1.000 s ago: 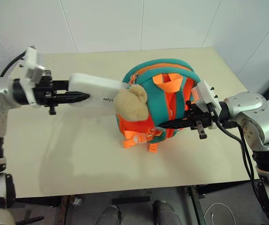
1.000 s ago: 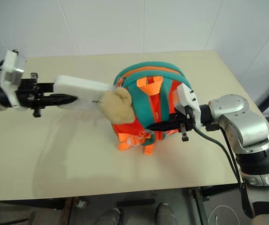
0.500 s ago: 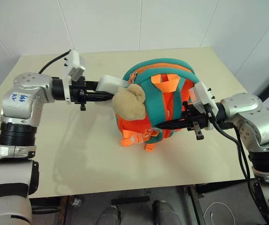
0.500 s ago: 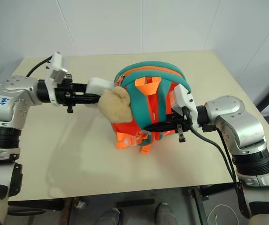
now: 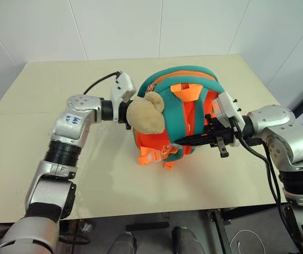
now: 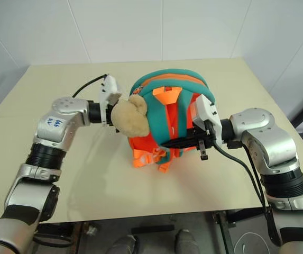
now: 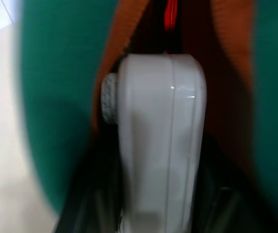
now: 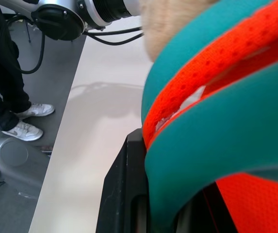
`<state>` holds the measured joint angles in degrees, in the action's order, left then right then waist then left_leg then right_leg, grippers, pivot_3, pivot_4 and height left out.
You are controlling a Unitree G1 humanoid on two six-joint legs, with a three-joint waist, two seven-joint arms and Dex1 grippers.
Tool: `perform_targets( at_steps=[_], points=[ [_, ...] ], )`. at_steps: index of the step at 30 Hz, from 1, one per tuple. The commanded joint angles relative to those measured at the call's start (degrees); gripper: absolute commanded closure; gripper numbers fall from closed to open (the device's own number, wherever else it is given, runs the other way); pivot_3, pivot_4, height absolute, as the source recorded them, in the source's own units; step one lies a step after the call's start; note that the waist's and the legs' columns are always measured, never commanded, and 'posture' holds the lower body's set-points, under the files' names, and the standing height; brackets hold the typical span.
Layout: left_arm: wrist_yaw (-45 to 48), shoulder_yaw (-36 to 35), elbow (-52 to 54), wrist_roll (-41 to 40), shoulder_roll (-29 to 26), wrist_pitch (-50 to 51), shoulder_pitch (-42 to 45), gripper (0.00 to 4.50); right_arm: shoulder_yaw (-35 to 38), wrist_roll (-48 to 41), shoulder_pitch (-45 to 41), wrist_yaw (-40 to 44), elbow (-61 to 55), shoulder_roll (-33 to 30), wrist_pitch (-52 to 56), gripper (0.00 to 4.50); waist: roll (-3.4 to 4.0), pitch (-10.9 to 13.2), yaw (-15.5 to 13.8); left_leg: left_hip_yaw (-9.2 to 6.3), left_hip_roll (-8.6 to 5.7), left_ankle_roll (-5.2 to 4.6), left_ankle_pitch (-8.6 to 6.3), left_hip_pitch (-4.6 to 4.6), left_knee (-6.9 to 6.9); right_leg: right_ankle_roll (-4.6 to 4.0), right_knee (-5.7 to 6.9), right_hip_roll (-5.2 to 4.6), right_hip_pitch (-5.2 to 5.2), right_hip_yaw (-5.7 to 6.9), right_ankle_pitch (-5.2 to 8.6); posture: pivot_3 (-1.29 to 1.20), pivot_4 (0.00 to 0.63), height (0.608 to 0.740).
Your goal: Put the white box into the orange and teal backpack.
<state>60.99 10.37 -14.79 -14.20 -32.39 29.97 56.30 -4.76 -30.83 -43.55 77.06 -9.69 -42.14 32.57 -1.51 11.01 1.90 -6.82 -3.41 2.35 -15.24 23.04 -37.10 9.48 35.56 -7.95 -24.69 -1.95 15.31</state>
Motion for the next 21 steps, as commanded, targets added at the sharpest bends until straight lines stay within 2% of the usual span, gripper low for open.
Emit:
perform_targets(
  at_steps=[1, 5, 6, 14, 17, 21],
  points=[
    [2.18, -1.4, 6.04, -1.94, -1.88, 2.78, -0.79, 1.28, 0.8, -0.77, -0.58, -0.28, -1.86, -0.43, -0.37, 4.5, 0.0, 0.0, 0.04, 0.0, 0.03, 0.0, 0.0, -0.02, 0.03, 0.0, 0.01, 0.02, 0.0, 0.0, 0.0, 0.0, 0.15, 0.74],
    [4.34, -6.59, 8.28, -5.82, -5.13, 4.16, 0.09, 0.14, 0.97, -0.83, -0.39, -0.4, -2.06, -0.58, -0.27, 4.5, 0.01, 0.0, -0.14, -0.05, 0.16, 0.06, -0.03, 0.0, 0.03, -0.02, -0.03, 0.17, -0.03, 0.0, 0.0, 0.0, 0.15, 0.74],
    [5.85, -7.66, 9.03, -6.85, -6.74, 4.2, -0.23, 0.02, 0.98, -0.81, -0.39, -0.41, -1.99, -0.57, -0.29, 4.5, 0.01, 0.0, -0.06, -0.05, 0.17, 0.07, -0.03, 0.0, 0.03, -0.03, -0.03, 0.18, -0.03, 0.0, -0.01, 0.0, 0.15, 0.74],
    [9.86, -14.32, 10.72, -9.43, -15.25, 1.83, -3.97, 0.0, 0.9, -0.77, -0.35, -0.3, -1.7, -0.48, -0.56, 4.5, 0.01, 0.01, -0.34, -0.05, 0.23, 0.1, -0.06, 0.0, 0.02, -0.07, -0.07, 0.25, 0.02, 0.0, -0.02, 0.0, 0.15, 0.74],
    [8.58, -19.81, 13.81, -13.59, -15.08, 1.16, -6.36, 0.0, 0.9, -0.75, -0.26, -0.21, -1.48, -0.4, -0.76, 4.5, 0.01, 0.01, -0.35, -0.06, 0.25, 0.1, -0.06, 0.0, 0.03, -0.08, -0.06, 0.26, 0.01, 0.0, -0.02, 0.0, 0.15, 0.74],
    [5.88, -24.56, 21.31, -20.29, -14.38, 5.38, -9.67, 0.0, 1.05, -0.85, 0.15, -0.22, -1.6, -0.43, -0.84, 4.5, 0.01, 0.01, -0.34, -0.08, 0.27, 0.11, -0.07, 0.01, 0.03, -0.09, -0.06, 0.26, 0.02, 0.0, -0.03, 0.0, 0.15, 0.74]
  ],
)
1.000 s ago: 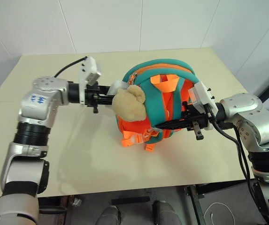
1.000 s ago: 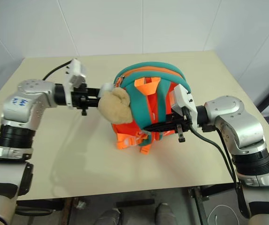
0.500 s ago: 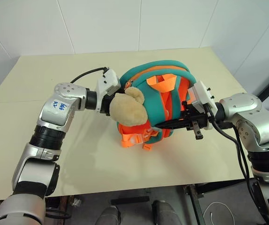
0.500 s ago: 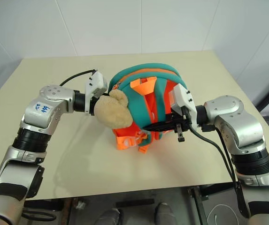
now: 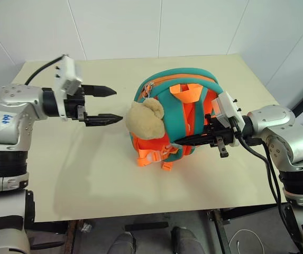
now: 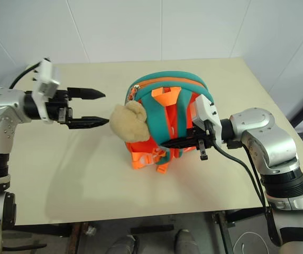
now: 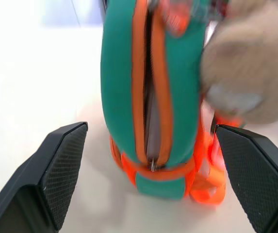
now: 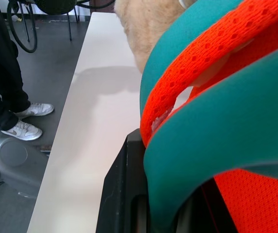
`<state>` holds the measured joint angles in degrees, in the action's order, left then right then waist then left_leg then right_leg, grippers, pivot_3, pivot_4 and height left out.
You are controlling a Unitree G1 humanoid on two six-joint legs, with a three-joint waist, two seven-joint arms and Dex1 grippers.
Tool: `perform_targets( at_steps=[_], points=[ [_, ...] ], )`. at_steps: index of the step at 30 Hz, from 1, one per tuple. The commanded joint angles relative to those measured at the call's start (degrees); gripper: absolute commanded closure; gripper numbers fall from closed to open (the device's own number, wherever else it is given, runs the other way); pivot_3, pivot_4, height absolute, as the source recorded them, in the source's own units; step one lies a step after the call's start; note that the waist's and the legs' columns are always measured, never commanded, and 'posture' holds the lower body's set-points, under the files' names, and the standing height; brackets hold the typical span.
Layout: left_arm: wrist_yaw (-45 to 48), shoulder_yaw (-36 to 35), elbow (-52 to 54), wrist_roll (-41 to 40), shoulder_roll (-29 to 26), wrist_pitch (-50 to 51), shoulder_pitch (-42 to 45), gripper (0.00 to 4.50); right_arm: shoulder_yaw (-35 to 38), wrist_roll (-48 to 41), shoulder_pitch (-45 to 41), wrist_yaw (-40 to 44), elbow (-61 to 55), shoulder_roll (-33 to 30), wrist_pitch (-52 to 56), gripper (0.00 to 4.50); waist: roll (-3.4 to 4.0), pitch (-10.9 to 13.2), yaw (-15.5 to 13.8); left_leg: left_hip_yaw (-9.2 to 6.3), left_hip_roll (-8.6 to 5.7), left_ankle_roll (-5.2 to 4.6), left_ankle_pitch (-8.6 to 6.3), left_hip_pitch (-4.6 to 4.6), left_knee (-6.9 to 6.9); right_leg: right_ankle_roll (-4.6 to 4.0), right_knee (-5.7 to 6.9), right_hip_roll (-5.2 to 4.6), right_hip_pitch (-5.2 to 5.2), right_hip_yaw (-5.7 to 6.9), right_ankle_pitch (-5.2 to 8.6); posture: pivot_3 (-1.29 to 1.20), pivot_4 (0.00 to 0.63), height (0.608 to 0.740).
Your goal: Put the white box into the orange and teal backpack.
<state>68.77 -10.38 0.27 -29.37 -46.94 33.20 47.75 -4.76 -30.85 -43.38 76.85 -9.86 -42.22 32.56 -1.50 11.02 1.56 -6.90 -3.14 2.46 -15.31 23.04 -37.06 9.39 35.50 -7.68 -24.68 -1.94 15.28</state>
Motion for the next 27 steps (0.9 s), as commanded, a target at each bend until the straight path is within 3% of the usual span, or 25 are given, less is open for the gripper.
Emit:
perform_targets(
  at_steps=[1, 7, 14, 17, 27],
  points=[
    [-2.88, -4.45, 8.68, -6.68, 0.58, 3.03, -1.96, 0.0, 1.05, -0.83, 0.03, 0.02, -1.39, -0.38, -0.84, 4.5, 0.0, 0.0, 0.0, 0.0, 0.0, 0.0, -0.01, 0.0, 0.01, 0.0, 0.0, 0.0, 0.0, 0.0, 0.0, 0.0, 0.15, 0.74],
    [-8.45, -3.73, 18.87, -12.05, 1.65, 7.84, -5.29, 0.0, 0.75, -0.5, -0.01, -0.08, -0.94, -0.13, -1.04, 4.5, 0.0, 0.0, -0.02, 0.01, 0.02, 0.0, -0.01, -0.03, -0.02, -0.02, -0.05, 0.03, 0.0, -0.01, -0.01, 0.0, 0.15, 0.74],
    [-16.23, 6.72, 19.25, -4.81, 3.17, 9.58, -4.73, 0.0, 0.41, 0.0, -0.53, -0.51, -0.44, 0.43, -1.21, 4.5, 0.0, 0.0, -0.01, 0.01, 0.04, 0.01, 0.0, -0.16, -0.03, -0.13, -0.05, 0.08, 0.12, -0.01, -0.08, 0.0, 0.15, 0.74],
    [-17.14, 8.04, 19.97, -7.59, 5.36, 11.91, -1.64, 0.0, 0.49, 0.16, -0.62, -0.68, -0.3, 0.5, -1.22, 4.5, -0.01, 0.01, -0.1, 0.01, 0.05, 0.01, 0.0, -0.17, -0.02, -0.15, -0.04, 0.11, 0.13, -0.01, -0.09, 0.0, 0.15, 0.74],
    [-15.64, 5.09, 16.8, -9.84, 2.69, 14.64, 1.7, 2.97, 0.86, 0.07, -0.01, -1.39, -0.84, 0.41, -0.87, 4.5, -0.01, 0.01, -0.01, 0.01, 0.06, 0.01, 0.0, -0.16, 0.03, -0.14, -0.15, 0.1, 0.12, -0.01, -0.09, 0.0, 0.15, 0.74]
  ],
)
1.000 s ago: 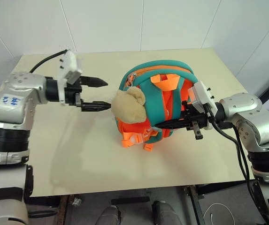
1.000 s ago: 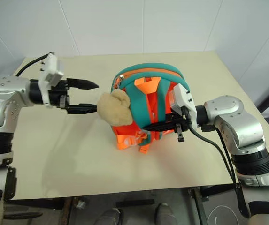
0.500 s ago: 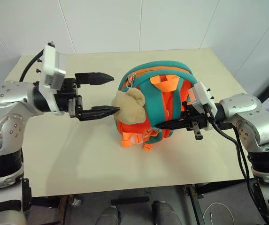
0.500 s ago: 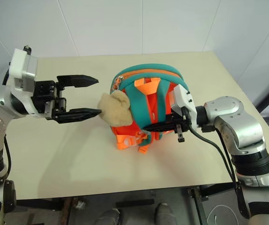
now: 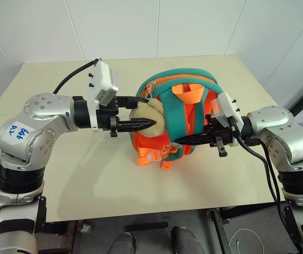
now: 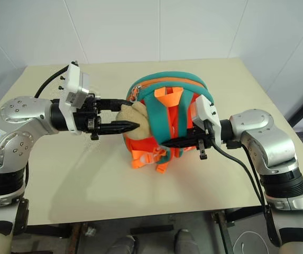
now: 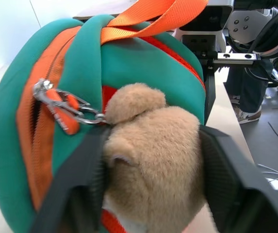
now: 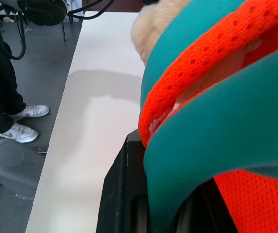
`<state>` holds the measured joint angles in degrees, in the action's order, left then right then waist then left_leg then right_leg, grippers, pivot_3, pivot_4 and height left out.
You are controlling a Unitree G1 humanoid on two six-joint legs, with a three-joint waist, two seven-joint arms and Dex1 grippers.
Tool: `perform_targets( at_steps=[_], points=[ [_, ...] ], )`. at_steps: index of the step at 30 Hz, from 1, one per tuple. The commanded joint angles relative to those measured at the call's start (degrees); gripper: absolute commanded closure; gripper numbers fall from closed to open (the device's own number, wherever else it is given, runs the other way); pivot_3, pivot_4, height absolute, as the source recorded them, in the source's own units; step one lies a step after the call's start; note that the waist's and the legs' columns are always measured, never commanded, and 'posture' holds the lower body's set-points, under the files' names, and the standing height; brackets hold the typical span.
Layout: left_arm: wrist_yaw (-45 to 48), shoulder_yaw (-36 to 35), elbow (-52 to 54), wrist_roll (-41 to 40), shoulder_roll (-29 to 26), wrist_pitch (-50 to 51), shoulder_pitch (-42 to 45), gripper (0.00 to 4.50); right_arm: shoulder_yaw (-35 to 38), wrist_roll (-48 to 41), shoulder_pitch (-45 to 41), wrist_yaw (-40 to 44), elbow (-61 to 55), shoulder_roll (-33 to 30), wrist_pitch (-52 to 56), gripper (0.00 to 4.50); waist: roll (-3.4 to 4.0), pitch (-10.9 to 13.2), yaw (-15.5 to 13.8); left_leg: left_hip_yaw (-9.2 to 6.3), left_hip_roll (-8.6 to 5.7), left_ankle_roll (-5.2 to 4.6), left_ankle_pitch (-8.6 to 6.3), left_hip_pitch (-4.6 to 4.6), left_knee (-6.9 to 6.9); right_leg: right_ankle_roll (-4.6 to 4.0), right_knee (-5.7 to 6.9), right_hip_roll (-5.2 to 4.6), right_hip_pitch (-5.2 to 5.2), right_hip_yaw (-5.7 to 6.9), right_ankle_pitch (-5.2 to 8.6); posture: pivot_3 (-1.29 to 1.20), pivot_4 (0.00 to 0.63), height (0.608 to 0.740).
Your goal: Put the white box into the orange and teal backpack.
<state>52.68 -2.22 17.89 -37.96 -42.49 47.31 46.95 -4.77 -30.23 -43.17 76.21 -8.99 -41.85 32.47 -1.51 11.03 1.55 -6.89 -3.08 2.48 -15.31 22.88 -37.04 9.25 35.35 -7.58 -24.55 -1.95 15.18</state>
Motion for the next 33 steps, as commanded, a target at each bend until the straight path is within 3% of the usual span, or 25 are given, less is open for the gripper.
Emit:
perform_targets(
  at_steps=[1, 4, 7, 17, 25, 33],
  points=[
    [0.45, -3.66, -1.91, -1.52, -2.28, 0.83, 3.14, 3.28, 0.95, -0.61, -0.1, -0.83, -1.81, 0.0, -0.73, 4.5, 0.0, 0.0, -0.01, 0.0, 0.0, 0.0, 0.0, 0.0, -0.01, 0.0, 0.0, 0.0, 0.0, 0.0, 0.0, 0.0, 0.15, 0.74],
    [0.86, -4.57, -4.56, -1.66, -3.92, 1.39, 4.12, 3.89, 1.13, -0.82, 0.21, -1.03, -2.11, -0.13, -0.62, 4.5, 0.0, 0.0, 0.04, 0.0, 0.0, 0.0, 0.0, 0.0, -0.01, 0.0, 0.01, 0.0, 0.0, 0.0, 0.0, 0.0, 0.15, 0.74],
    [1.09, -5.0, -7.43, -0.95, -5.69, 1.51, 4.66, 4.18, 1.36, -1.17, 0.58, -1.4, -2.53, -0.25, -0.38, 4.5, 0.0, 0.0, 0.03, 0.0, 0.01, 0.0, 0.0, -0.01, 0.02, 0.0, 0.0, 0.01, -0.01, 0.0, 0.0, 0.0, 0.15, 0.74],
    [-0.21, -5.61, -20.85, 0.67, -9.57, 6.36, 10.45, 4.21, 2.65, -3.37, 2.53, -2.33, -4.36, -0.71, 0.25, 4.5, 0.0, 0.0, 0.15, 0.01, 0.01, -0.01, 0.0, -0.01, 0.02, 0.0, 0.0, 0.02, 0.0, 0.01, 0.0, 0.0, 0.15, 0.74],
    [3.23, -0.59, -28.72, 7.07, -13.23, 2.41, 7.94, 4.23, 3.19, -5.08, 4.08, -3.17, -6.22, -1.35, 0.92, 4.5, 0.0, 0.0, 0.11, 0.02, 0.03, 0.0, 0.0, -0.01, 0.03, 0.0, 0.03, 0.05, -0.02, 0.0, 0.0, 0.0, 0.15, 0.74],
    [6.54, 5.22, -29.26, 12.23, -15.17, 0.78, 3.63, 4.26, 3.38, -5.7, 4.63, -4.06, -6.99, -1.8, 1.23, 4.5, 0.0, 0.0, 0.15, 0.02, 0.05, 0.0, 0.0, -0.03, 0.04, 0.0, 0.07, 0.06, -0.02, 0.0, 0.0, 0.0, 0.15, 0.74]
  ],
)
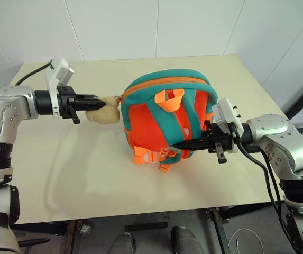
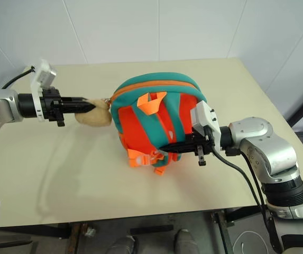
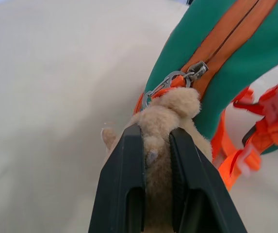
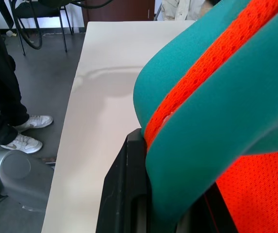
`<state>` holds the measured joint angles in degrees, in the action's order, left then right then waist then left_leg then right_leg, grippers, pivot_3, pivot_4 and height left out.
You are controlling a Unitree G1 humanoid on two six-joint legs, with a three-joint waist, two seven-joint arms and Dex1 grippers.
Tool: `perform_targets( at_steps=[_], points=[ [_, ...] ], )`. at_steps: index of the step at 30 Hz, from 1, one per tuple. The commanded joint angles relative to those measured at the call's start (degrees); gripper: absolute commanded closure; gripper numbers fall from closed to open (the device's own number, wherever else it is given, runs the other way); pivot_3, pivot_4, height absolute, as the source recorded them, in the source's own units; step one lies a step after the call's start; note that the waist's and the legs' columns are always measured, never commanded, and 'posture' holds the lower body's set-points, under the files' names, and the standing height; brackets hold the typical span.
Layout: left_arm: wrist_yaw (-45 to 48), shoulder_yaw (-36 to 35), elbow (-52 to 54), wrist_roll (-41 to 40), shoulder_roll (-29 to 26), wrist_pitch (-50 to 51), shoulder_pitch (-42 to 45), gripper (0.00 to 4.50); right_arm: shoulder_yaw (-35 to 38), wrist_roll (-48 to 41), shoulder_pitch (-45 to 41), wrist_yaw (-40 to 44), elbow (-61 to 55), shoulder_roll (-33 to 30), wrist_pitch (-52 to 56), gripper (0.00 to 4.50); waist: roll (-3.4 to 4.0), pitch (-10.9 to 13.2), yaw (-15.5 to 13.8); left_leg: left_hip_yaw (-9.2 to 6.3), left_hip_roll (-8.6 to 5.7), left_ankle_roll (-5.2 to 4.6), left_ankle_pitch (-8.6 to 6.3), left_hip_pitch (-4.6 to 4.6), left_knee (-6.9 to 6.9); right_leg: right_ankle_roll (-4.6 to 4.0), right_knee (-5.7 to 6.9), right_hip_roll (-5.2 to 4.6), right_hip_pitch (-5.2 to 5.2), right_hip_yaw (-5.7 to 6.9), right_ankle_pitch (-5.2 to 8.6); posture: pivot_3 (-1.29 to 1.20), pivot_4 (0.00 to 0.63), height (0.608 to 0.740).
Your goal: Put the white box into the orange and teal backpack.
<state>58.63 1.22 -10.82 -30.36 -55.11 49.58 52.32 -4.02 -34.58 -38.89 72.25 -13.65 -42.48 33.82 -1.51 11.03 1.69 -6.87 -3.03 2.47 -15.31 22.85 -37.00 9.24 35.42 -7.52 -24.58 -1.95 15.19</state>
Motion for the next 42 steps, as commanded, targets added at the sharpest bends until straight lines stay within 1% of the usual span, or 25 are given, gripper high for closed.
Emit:
perform_targets(
  at_steps=[1, 6, 10, 13, 16, 18, 19, 20, 21, 23, 26, 29, 31, 32, 33, 36, 38, 42],
  points=[
    [1.0, 2.47, -0.48, 5.35, -2.65, -1.82, -2.19, 4.26, 2.63, -1.39, 0.4, -0.15, -2.37, -1.23, -0.14, 4.5, 0.0, 0.0, 0.0, 0.0, 0.0, 0.0, 0.0, 0.0, 0.01, 0.0, 0.0, 0.0, 0.0, 0.0, 0.0, 0.0, 0.15, 0.74],
    [3.0, 7.34, 0.29, 9.4, -2.05, -3.86, -5.23, 4.26, 2.54, -1.13, 0.47, -0.58, -2.17, -1.35, -0.33, 4.5, 0.0, 0.0, -0.04, 0.01, 0.01, 0.0, 0.0, 0.0, -0.01, 0.0, 0.0, 0.0, 0.01, 0.0, 0.0, 0.0, 0.15, 0.74],
    [3.46, 10.91, 2.0, 12.33, -1.12, -5.34, -7.23, 4.26, 2.42, -0.98, 0.38, -0.87, -2.04, -1.18, -0.38, 4.5, 0.0, 0.0, -0.01, 0.01, 0.02, -0.01, 0.0, 0.0, 0.0, -0.01, -0.01, 0.01, 0.01, 0.0, 0.0, 0.0, 0.15, 0.74],
    [3.21, 13.16, 1.25, 15.47, -0.67, -7.97, -8.14, 4.26, 2.04, -0.64, 0.27, -0.93, -1.79, -1.1, -0.41, 4.5, 0.0, 0.0, 0.01, 0.01, 0.02, -0.01, 0.0, 0.0, 0.0, -0.01, 0.0, 0.02, 0.01, 0.0, 0.0, 0.0, 0.15, 0.74],
    [3.57, 7.87, 1.05, 12.77, 1.36, -13.58, -9.02, 4.26, 1.39, -0.08, 0.14, -0.96, -1.65, -1.93, 0.74, 4.5, 0.0, 0.0, -0.09, 0.01, 0.03, -0.01, 0.0, -0.02, 0.0, -0.01, 0.01, 0.01, 0.01, 0.0, 0.0, 0.0, 0.15, 0.74],
    [1.27, 3.17, -0.62, 12.73, 3.52, -22.69, -9.51, 4.26, 1.05, 0.32, 0.02, -0.76, -1.44, -2.84, 1.61, 4.5, 0.0, 0.0, -0.22, 0.0, 0.04, -0.01, 0.0, -0.01, -0.01, -0.02, 0.0, 0.01, 0.01, 0.0, 0.0, 0.0, 0.15, 0.74],
    [0.43, 1.49, -1.96, 13.05, 3.79, -25.04, -9.42, 4.26, 1.27, 0.37, -0.09, -0.68, -1.16, -3.41, 1.99, 4.15, 0.0, 0.0, -0.23, 0.0, 0.03, -0.01, 0.0, 0.0, -0.02, -0.02, 0.0, 0.0, 0.0, 0.0, 0.0, 0.0, 0.15, 0.74],
    [0.26, 0.33, -2.99, 13.33, 3.74, -26.86, -9.44, 3.92, 1.64, 0.36, -0.18, -0.55, -0.94, -3.99, 2.23, 3.78, 0.0, 0.0, -0.2, 0.0, 0.04, -0.01, 0.0, 0.0, -0.01, -0.04, -0.04, 0.0, 0.0, 0.01, -0.01, 0.0, 0.15, 0.74],
    [0.43, -0.13, -3.77, 13.57, 3.66, -27.7, -9.38, 3.55, 1.9, 0.34, -0.26, -0.43, -0.71, -4.35, 2.29, 3.56, 0.0, 0.0, -0.09, 0.01, 0.03, 0.0, 0.0, 0.0, -0.02, -0.04, -0.05, 0.0, 0.0, 0.0, -0.01, 0.0, 0.15, 0.74],
    [0.92, -1.14, -4.78, 13.8, 3.47, -29.67, -9.54, 2.92, 2.44, 0.32, -0.54, -0.22, -0.29, -5.07, 2.22, 2.84, 0.0, 0.0, -0.04, 0.07, 0.05, -0.01, 0.0, -0.02, 0.02, -0.06, -0.08, -0.01, -0.01, 0.0, -0.03, 0.0, 0.15, 0.74],
    [-0.4, -3.92, -7.39, 14.31, 4.43, -36.07, -9.85, 1.96, 3.71, 0.35, -1.03, -0.63, 0.69, -5.76, 1.47, 1.84, 0.0, 0.0, -0.07, 0.07, 0.05, -0.02, -0.01, 0.0, 0.03, -0.06, -0.09, 0.0, -0.01, 0.0, -0.03, 0.0, 0.15, 0.74],
    [-0.1, -4.97, -9.04, 14.61, 4.78, -38.98, -10.26, 1.01, 4.52, 0.8, -0.75, -0.31, 1.35, -6.4, 0.66, 0.85, 0.0, 0.0, -0.24, 0.07, 0.04, -0.02, -0.01, 0.0, 0.01, -0.06, -0.1, -0.01, -0.01, 0.0, -0.03, 0.0, 0.15, 0.74],
    [0.31, -6.01, -9.07, 14.34, 4.56, -39.81, -11.09, 0.39, 5.82, 1.94, 0.18, 0.43, 2.78, -8.18, -0.84, 0.16, 0.0, 0.0, -0.26, 0.07, 0.04, -0.03, -0.02, 0.0, 0.01, -0.06, -0.11, -0.02, 0.0, 0.01, -0.03, 0.0, 0.15, 0.74],
    [0.35, -7.02, -8.88, 13.9, 4.27, -40.25, -11.72, 0.09, 6.49, 3.55, 0.74, 0.66, 4.52, -9.9, -2.28, 0.0, 0.0, 0.0, -0.26, 0.07, 0.03, -0.03, -0.02, 0.01, 0.01, -0.06, -0.11, -0.02, 0.0, 0.0, -0.03, 0.0, 0.15, 0.74],
    [0.18, -7.56, -8.65, 13.7, 4.26, -40.47, -12.01, 0.01, 6.9, 4.75, 1.06, 1.04, 6.25, -11.19, -3.63, 0.0, 0.0, 0.0, -0.3, 0.07, 0.03, -0.03, -0.02, 0.01, 0.02, -0.06, -0.12, -0.02, 0.0, 0.0, -0.03, 0.0, 0.15, 0.74],
    [0.05, -9.05, -8.18, 13.34, 4.29, -41.13, -12.57, 0.01, 7.69, 7.64, 1.55, 2.35, 12.13, -14.37, -7.77, 0.0, 0.0, 0.0, -0.43, 0.09, 0.03, -0.09, -0.05, 0.05, 0.01, -0.05, -0.21, -0.02, 0.0, 0.01, -0.04, 0.0, 0.15, 0.74],
    [1.37, -10.68, -8.46, 12.69, 3.56, -42.55, -13.41, 0.01, 8.32, 10.65, 1.76, 2.43, 18.11, -16.6, -11.43, 0.0, 0.0, 0.0, -0.32, 0.1, 0.04, -0.1, -0.06, 0.07, 0.01, -0.02, -0.26, -0.01, 0.01, 0.01, -0.05, 0.0, 0.15, 0.74],
    [3.07, -13.91, -9.17, 11.81, 3.17, -46.17, -15.33, 0.01, 10.64, 13.42, 0.83, 0.87, 27.63, -17.54, -16.05, 0.0, 0.01, 0.01, 0.05, 0.18, 0.05, -0.09, -0.06, 0.05, 0.05, -0.02, -0.28, -0.02, -0.01, 0.0, -0.06, 0.0, 0.15, 0.74]
  ],
)
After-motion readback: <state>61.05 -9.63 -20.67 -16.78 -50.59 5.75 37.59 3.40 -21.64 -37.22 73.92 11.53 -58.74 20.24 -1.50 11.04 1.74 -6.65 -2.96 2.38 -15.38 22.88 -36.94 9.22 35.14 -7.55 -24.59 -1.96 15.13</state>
